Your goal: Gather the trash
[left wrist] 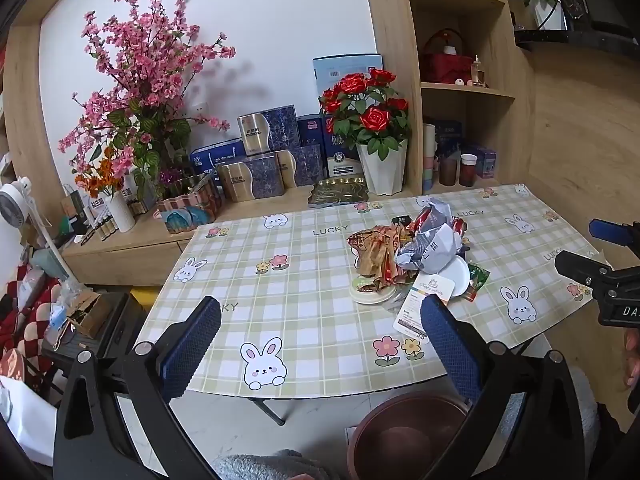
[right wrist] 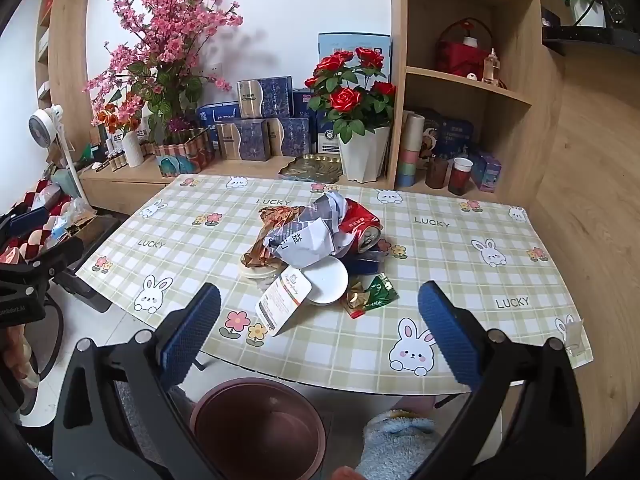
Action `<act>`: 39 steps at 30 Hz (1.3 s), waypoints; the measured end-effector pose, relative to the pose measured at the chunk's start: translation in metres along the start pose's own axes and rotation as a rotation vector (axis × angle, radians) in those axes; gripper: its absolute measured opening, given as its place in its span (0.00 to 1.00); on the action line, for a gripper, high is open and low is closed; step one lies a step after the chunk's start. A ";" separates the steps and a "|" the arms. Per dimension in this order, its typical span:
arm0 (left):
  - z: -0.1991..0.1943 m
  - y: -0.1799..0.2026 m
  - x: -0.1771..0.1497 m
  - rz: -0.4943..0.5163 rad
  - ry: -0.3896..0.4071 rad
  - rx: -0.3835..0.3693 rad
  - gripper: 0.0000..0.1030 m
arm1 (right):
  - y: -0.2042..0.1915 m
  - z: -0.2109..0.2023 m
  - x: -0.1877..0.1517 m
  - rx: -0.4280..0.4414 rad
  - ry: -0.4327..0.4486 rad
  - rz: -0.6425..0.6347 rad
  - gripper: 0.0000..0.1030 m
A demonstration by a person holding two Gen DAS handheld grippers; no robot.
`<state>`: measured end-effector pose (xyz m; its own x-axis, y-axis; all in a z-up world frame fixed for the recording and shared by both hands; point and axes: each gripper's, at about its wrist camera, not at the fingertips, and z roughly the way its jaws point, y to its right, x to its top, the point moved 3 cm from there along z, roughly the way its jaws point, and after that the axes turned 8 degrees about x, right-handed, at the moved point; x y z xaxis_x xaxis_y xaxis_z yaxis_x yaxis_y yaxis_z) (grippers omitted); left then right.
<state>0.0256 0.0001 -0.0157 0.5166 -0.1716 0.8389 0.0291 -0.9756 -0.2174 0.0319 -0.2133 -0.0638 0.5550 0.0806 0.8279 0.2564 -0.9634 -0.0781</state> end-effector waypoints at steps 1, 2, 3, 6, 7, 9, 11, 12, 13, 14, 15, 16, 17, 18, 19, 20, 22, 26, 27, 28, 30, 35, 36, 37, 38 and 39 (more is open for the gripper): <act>0.000 0.000 0.000 0.002 0.004 0.000 0.95 | 0.000 0.000 0.000 0.000 0.002 0.000 0.95; 0.000 0.000 0.000 0.000 0.006 -0.001 0.95 | 0.000 0.000 0.000 0.001 0.003 0.002 0.95; 0.000 0.000 0.000 0.001 0.006 0.000 0.95 | 0.000 0.000 0.000 0.002 0.002 0.002 0.95; -0.001 0.000 0.000 0.003 0.006 0.001 0.95 | 0.000 0.001 0.000 0.005 0.001 0.006 0.95; -0.002 0.000 0.000 0.003 0.007 0.001 0.95 | 0.000 0.001 0.000 0.004 0.001 0.005 0.95; -0.003 0.000 -0.001 0.005 0.007 0.001 0.95 | 0.000 0.001 0.000 0.005 0.000 0.005 0.95; 0.000 0.000 0.000 0.002 -0.002 0.003 0.95 | 0.000 0.001 0.001 0.004 -0.001 0.005 0.95; 0.000 0.000 0.000 0.001 -0.004 0.002 0.95 | 0.000 0.000 0.001 0.004 0.000 0.005 0.95; 0.000 0.000 0.000 0.001 -0.005 0.002 0.95 | 0.000 0.000 0.001 0.003 0.000 0.005 0.95; 0.000 0.000 -0.001 0.000 -0.005 0.002 0.95 | -0.001 0.000 0.002 0.002 0.000 0.006 0.95; 0.000 0.000 -0.001 0.001 -0.005 0.001 0.95 | -0.001 0.000 0.002 0.001 -0.001 0.007 0.95; -0.001 0.000 -0.001 0.001 -0.005 0.000 0.95 | 0.000 -0.002 0.002 0.001 -0.001 0.007 0.95; -0.001 -0.001 -0.002 0.001 -0.005 -0.001 0.95 | 0.002 0.000 0.000 0.002 -0.003 0.008 0.95; -0.001 -0.004 -0.004 0.001 -0.005 -0.001 0.95 | 0.002 0.000 0.000 0.001 -0.002 0.008 0.95; 0.000 -0.004 -0.005 0.002 -0.006 0.000 0.95 | 0.001 0.000 0.000 0.000 -0.002 0.007 0.95; 0.000 -0.004 -0.006 0.002 -0.007 -0.001 0.95 | 0.001 0.001 0.000 0.001 -0.003 0.007 0.95; 0.000 -0.002 -0.005 0.003 -0.008 0.002 0.95 | 0.004 0.002 0.000 0.000 -0.003 0.006 0.95; 0.001 -0.002 -0.005 0.004 -0.010 0.002 0.95 | 0.002 0.002 0.000 -0.001 -0.003 0.007 0.95; 0.001 -0.002 -0.005 0.005 -0.010 0.001 0.95 | 0.002 0.002 0.000 -0.001 -0.003 0.006 0.95; 0.002 -0.002 -0.005 0.004 -0.010 -0.002 0.95 | 0.003 0.003 0.000 -0.001 -0.004 0.007 0.95; 0.003 -0.001 -0.004 0.003 -0.011 -0.005 0.95 | 0.002 0.002 0.000 -0.001 -0.005 0.007 0.95; 0.005 0.002 -0.006 0.010 -0.013 -0.004 0.95 | 0.003 0.002 0.000 -0.002 -0.005 0.006 0.95; 0.005 0.002 -0.007 0.009 -0.013 -0.005 0.95 | 0.003 0.003 0.000 -0.002 -0.005 0.006 0.95; 0.005 0.003 -0.006 0.008 -0.012 -0.005 0.95 | 0.002 0.002 0.000 -0.002 -0.005 0.006 0.95; 0.005 0.003 -0.006 0.009 -0.013 -0.005 0.95 | 0.002 0.003 0.000 -0.003 -0.005 0.006 0.95; 0.005 0.004 -0.006 0.009 -0.013 -0.007 0.95 | 0.003 0.003 0.000 -0.004 -0.005 0.006 0.95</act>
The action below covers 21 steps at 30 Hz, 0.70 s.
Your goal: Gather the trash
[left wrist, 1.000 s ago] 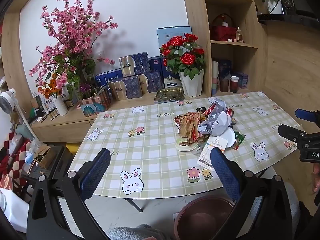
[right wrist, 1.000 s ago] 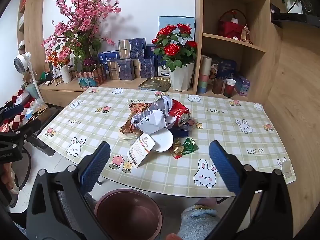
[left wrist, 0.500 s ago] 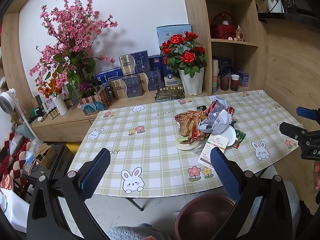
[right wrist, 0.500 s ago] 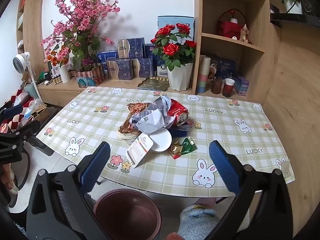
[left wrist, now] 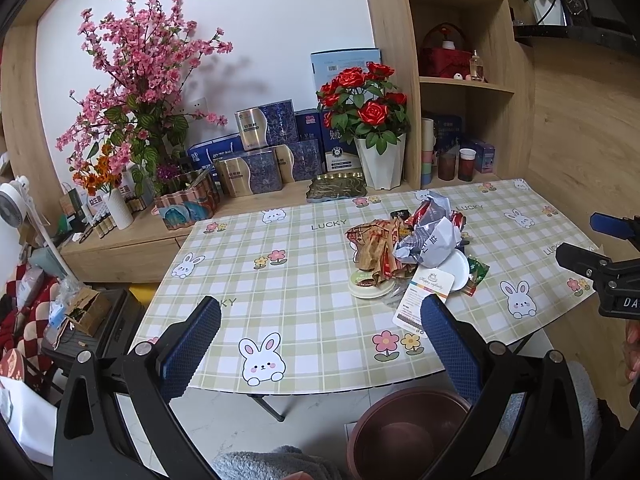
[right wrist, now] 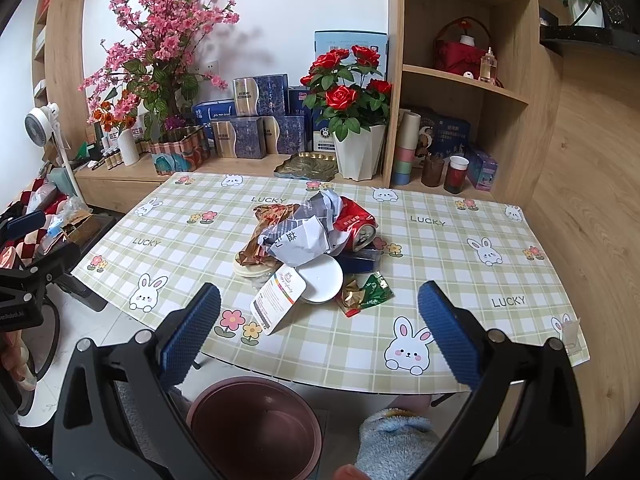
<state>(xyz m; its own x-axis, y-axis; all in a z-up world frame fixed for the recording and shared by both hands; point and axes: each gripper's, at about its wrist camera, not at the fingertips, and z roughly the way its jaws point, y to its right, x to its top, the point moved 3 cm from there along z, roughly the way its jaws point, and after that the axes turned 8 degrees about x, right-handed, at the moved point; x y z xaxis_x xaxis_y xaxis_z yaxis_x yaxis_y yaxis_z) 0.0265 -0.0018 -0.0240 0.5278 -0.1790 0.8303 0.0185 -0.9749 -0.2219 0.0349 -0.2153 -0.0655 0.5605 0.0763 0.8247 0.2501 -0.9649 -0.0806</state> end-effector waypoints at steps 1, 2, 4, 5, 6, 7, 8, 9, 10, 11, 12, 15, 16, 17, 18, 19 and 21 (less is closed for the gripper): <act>0.000 0.001 0.000 0.001 0.000 -0.001 0.95 | 0.000 0.000 0.000 0.000 0.000 0.001 0.95; 0.000 0.001 0.000 0.001 -0.001 -0.001 0.95 | -0.001 0.000 0.000 0.001 -0.001 0.000 0.95; 0.000 0.002 0.000 0.002 -0.001 -0.003 0.95 | 0.000 0.001 0.000 0.001 -0.001 -0.001 0.95; 0.000 0.002 -0.001 0.003 -0.001 -0.003 0.95 | -0.001 0.000 0.000 0.000 -0.002 0.000 0.95; 0.000 0.002 -0.001 0.002 -0.001 -0.003 0.95 | 0.000 -0.001 0.000 0.000 -0.002 0.001 0.95; 0.000 0.002 -0.001 0.002 0.000 -0.003 0.95 | -0.001 -0.001 0.000 0.000 -0.002 0.001 0.95; 0.000 0.002 -0.001 0.002 -0.001 -0.004 0.95 | 0.000 0.000 0.000 0.000 -0.003 0.001 0.95; 0.000 0.002 -0.001 0.001 -0.001 -0.003 0.95 | -0.001 0.000 0.000 0.000 -0.003 0.001 0.95; 0.000 0.003 -0.001 0.001 -0.001 -0.002 0.95 | -0.001 0.000 0.000 0.000 -0.003 0.002 0.95; 0.001 0.002 -0.001 0.001 -0.001 -0.002 0.95 | -0.001 0.000 0.000 0.000 -0.004 0.001 0.95; 0.001 0.002 -0.001 0.001 -0.001 -0.002 0.95 | 0.000 0.000 0.000 0.000 -0.004 0.001 0.95; 0.001 0.003 -0.001 0.002 -0.001 -0.003 0.95 | 0.001 0.001 -0.001 0.002 -0.005 0.003 0.95; 0.001 0.003 -0.001 0.001 -0.001 -0.003 0.95 | 0.001 0.002 -0.002 0.001 -0.005 0.003 0.95; 0.001 0.003 -0.001 0.001 -0.001 -0.004 0.95 | 0.001 0.002 -0.002 0.000 -0.005 0.002 0.95; 0.001 0.003 -0.001 0.001 -0.001 -0.003 0.95 | 0.001 0.002 -0.002 0.000 -0.005 0.002 0.95; 0.001 0.003 -0.001 0.002 -0.001 -0.002 0.95 | 0.001 0.002 -0.002 0.000 -0.005 0.002 0.95; 0.001 0.003 -0.001 0.002 -0.002 -0.003 0.95 | 0.001 0.002 -0.002 0.000 -0.006 0.003 0.95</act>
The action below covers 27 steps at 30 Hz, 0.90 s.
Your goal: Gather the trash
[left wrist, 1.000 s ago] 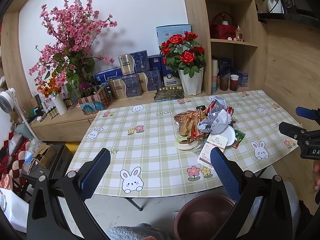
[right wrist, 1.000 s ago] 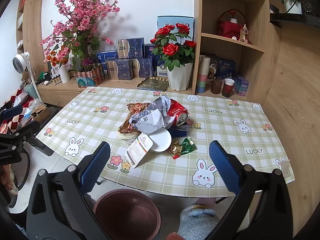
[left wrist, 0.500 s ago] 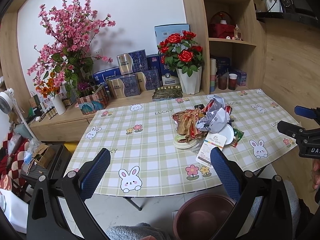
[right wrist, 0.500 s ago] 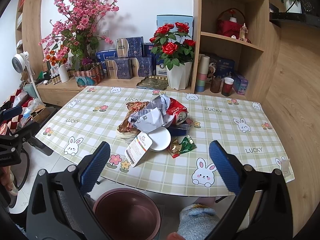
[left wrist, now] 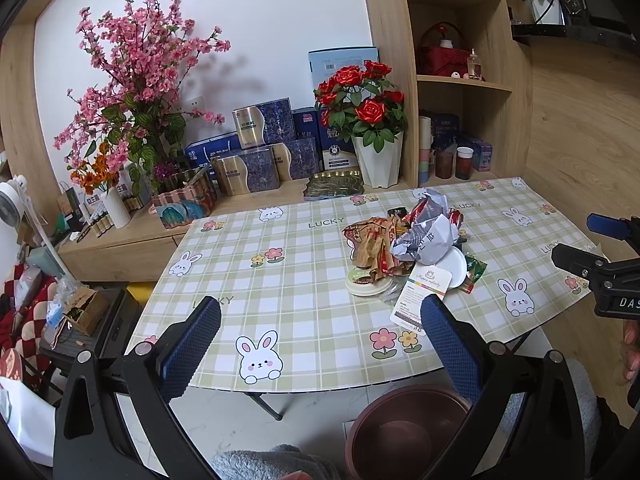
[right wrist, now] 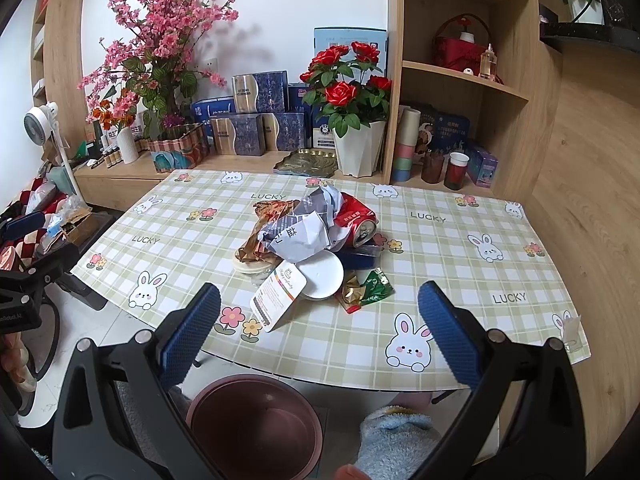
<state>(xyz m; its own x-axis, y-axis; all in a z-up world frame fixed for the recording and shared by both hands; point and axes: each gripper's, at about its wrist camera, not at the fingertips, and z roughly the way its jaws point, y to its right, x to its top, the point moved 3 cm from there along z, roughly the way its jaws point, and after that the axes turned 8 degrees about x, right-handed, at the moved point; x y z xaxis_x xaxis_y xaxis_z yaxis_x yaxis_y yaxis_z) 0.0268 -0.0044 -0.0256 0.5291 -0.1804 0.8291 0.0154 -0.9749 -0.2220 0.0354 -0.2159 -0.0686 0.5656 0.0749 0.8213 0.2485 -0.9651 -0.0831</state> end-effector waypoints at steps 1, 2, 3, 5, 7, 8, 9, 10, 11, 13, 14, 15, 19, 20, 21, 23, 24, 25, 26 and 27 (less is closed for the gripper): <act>0.000 0.000 0.000 0.000 -0.001 0.000 0.95 | -0.001 0.000 0.000 0.000 0.000 0.000 0.95; 0.000 0.001 -0.001 0.000 -0.002 -0.001 0.95 | 0.000 0.000 0.000 0.000 0.000 0.000 0.95; 0.000 0.002 -0.002 0.001 -0.002 -0.002 0.95 | 0.000 0.000 0.000 0.000 -0.001 0.000 0.95; 0.000 0.002 -0.002 0.001 -0.002 -0.001 0.95 | -0.001 0.000 0.000 0.000 -0.001 0.000 0.95; 0.000 0.003 -0.002 0.001 -0.002 -0.002 0.95 | -0.001 0.000 0.000 0.000 -0.001 0.000 0.95; 0.001 0.002 -0.002 0.000 -0.002 -0.001 0.95 | -0.001 0.001 0.000 -0.001 -0.001 0.000 0.95; 0.001 0.002 -0.002 0.000 -0.002 -0.001 0.95 | 0.000 0.001 0.000 0.000 -0.002 0.000 0.95; 0.001 0.002 -0.002 0.000 -0.002 -0.001 0.95 | -0.001 0.001 0.000 -0.001 -0.002 0.000 0.95; 0.001 0.003 -0.002 0.000 -0.002 -0.001 0.95 | -0.001 0.001 0.000 -0.002 -0.001 0.000 0.95; 0.000 0.002 -0.003 0.001 -0.003 -0.003 0.95 | 0.000 0.001 0.000 0.000 -0.002 0.001 0.95; 0.000 0.003 -0.004 0.001 -0.004 -0.002 0.95 | -0.001 0.001 0.000 -0.001 -0.002 0.001 0.95; 0.000 0.002 -0.003 0.001 -0.004 -0.003 0.95 | -0.001 0.001 0.000 -0.001 -0.002 0.001 0.95; 0.001 0.003 -0.005 0.002 -0.004 -0.009 0.95 | -0.001 0.002 0.001 0.000 -0.004 0.001 0.95; 0.002 0.005 -0.009 0.002 -0.005 -0.014 0.95 | 0.000 0.005 -0.011 -0.001 -0.005 0.002 0.95; 0.004 0.006 -0.011 0.001 -0.006 -0.019 0.95 | 0.001 0.005 -0.011 -0.001 -0.005 0.002 0.95; 0.006 0.008 -0.014 0.000 -0.010 -0.024 0.95 | 0.000 0.005 -0.010 -0.001 -0.009 0.004 0.95; 0.006 0.007 -0.014 -0.001 -0.011 -0.025 0.95 | 0.000 0.006 -0.012 -0.002 -0.010 0.004 0.95; 0.007 0.008 -0.016 -0.005 -0.012 -0.028 0.95 | 0.000 0.007 -0.013 -0.002 -0.010 0.004 0.95; 0.007 0.006 -0.014 -0.010 -0.014 -0.032 0.95 | 0.001 0.007 -0.016 -0.005 -0.008 0.006 0.95; 0.008 0.006 -0.016 -0.015 -0.016 -0.042 0.95 | 0.001 0.007 -0.016 -0.006 -0.008 0.007 0.95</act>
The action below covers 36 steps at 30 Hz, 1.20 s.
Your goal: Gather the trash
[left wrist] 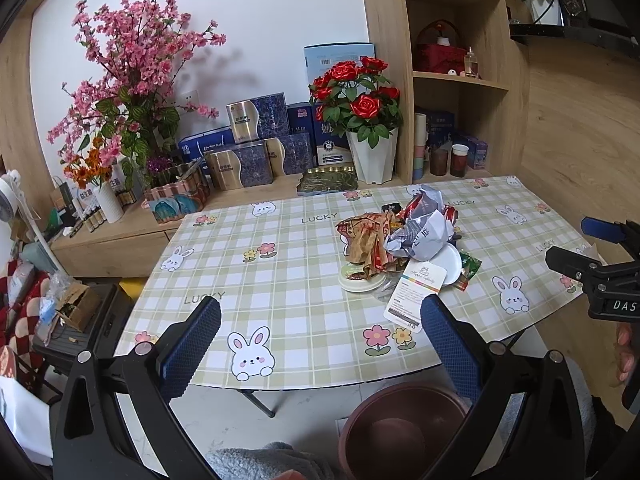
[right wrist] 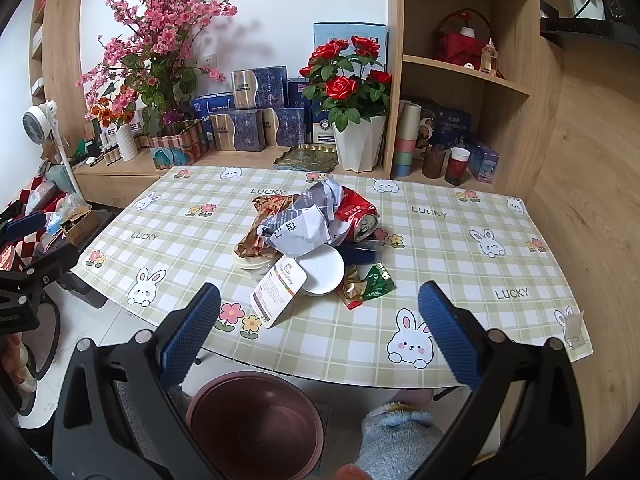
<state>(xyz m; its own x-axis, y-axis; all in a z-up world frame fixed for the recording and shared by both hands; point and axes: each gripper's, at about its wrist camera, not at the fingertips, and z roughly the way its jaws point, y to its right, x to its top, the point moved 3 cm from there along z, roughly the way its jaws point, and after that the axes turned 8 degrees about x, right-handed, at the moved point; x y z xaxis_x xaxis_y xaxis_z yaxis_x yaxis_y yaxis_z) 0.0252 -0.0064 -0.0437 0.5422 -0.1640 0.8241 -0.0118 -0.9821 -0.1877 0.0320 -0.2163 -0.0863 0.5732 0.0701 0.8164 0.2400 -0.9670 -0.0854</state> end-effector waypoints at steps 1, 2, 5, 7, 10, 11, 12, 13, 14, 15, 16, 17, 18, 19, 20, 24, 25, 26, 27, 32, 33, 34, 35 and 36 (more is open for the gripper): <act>0.001 0.000 0.000 -0.002 -0.004 -0.010 0.95 | 0.001 0.001 -0.003 -0.001 0.001 0.004 0.95; 0.001 -0.001 0.000 -0.003 -0.009 -0.017 0.95 | 0.001 0.000 -0.002 -0.001 0.000 0.006 0.95; 0.006 0.002 -0.002 0.007 -0.018 -0.022 0.95 | 0.006 0.002 0.000 0.013 -0.001 0.030 0.95; 0.010 0.005 -0.005 0.022 -0.026 0.007 0.95 | 0.011 0.004 0.001 0.035 -0.006 0.058 0.95; 0.019 0.005 -0.010 0.008 -0.040 0.017 0.95 | 0.020 0.007 -0.004 0.041 -0.002 0.097 0.95; 0.023 0.005 -0.012 0.001 -0.047 0.011 0.95 | 0.023 0.008 -0.005 0.040 0.000 0.107 0.95; 0.026 0.006 -0.013 -0.004 -0.052 0.006 0.95 | 0.026 0.009 -0.007 0.046 0.003 0.123 0.95; 0.029 0.008 -0.016 -0.003 -0.052 0.007 0.95 | 0.030 0.010 -0.009 0.062 0.003 0.145 0.95; 0.032 0.011 -0.018 0.009 -0.048 0.020 0.95 | 0.034 0.012 -0.010 0.077 0.001 0.166 0.95; 0.034 0.014 -0.019 0.024 -0.042 0.034 0.95 | 0.039 0.014 -0.012 0.084 0.001 0.188 0.95; 0.037 0.016 -0.020 0.033 -0.040 0.036 0.95 | 0.042 0.016 -0.011 0.083 0.002 0.200 0.95; 0.039 0.018 -0.021 0.040 -0.041 0.033 0.95 | 0.048 0.018 -0.012 0.075 0.006 0.218 0.95; 0.043 0.021 -0.021 0.044 -0.046 0.029 0.95 | 0.052 0.020 -0.014 0.070 0.004 0.228 0.95; 0.048 0.025 -0.023 0.051 -0.055 0.026 0.95 | 0.057 0.024 -0.016 0.070 -0.005 0.245 0.95; 0.053 0.029 -0.024 0.057 -0.062 0.025 0.95 | 0.061 0.027 -0.017 0.076 -0.011 0.255 0.95; 0.069 0.050 -0.030 0.100 -0.059 0.005 0.95 | 0.076 0.041 -0.026 0.091 -0.028 0.282 0.95; 0.072 0.060 -0.031 0.119 -0.032 0.017 0.95 | 0.079 0.045 -0.028 0.074 -0.035 0.275 0.95; 0.075 0.068 -0.033 0.133 -0.012 0.015 0.95 | 0.082 0.050 -0.030 0.043 -0.040 0.256 0.95; 0.078 0.077 -0.034 0.149 0.005 -0.004 0.95 | 0.084 0.054 -0.032 0.019 -0.044 0.234 0.95; 0.106 0.123 -0.038 0.255 0.055 -0.061 0.95 | 0.101 0.076 -0.042 -0.057 -0.065 0.183 0.95; 0.114 0.131 -0.040 0.276 0.051 -0.063 0.95 | 0.107 0.080 -0.046 -0.061 -0.068 0.191 0.95; 0.126 0.140 -0.043 0.300 0.041 -0.064 0.95 | 0.112 0.083 -0.048 -0.060 -0.072 0.203 0.95; 0.137 0.148 -0.045 0.315 0.029 -0.071 0.95 | 0.117 0.086 -0.051 -0.059 -0.076 0.214 0.95; 0.147 0.154 -0.047 0.325 0.017 -0.081 0.95 | 0.122 0.089 -0.054 -0.058 -0.080 0.226 0.95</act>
<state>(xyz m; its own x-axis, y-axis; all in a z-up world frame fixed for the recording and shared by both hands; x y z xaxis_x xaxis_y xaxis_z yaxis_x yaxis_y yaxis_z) 0.1220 -0.1363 -0.1897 0.4846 -0.4710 0.7371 -0.2492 -0.8821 -0.3998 0.0999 -0.3162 -0.1916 0.6680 -0.1325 0.7323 0.0546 -0.9726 -0.2258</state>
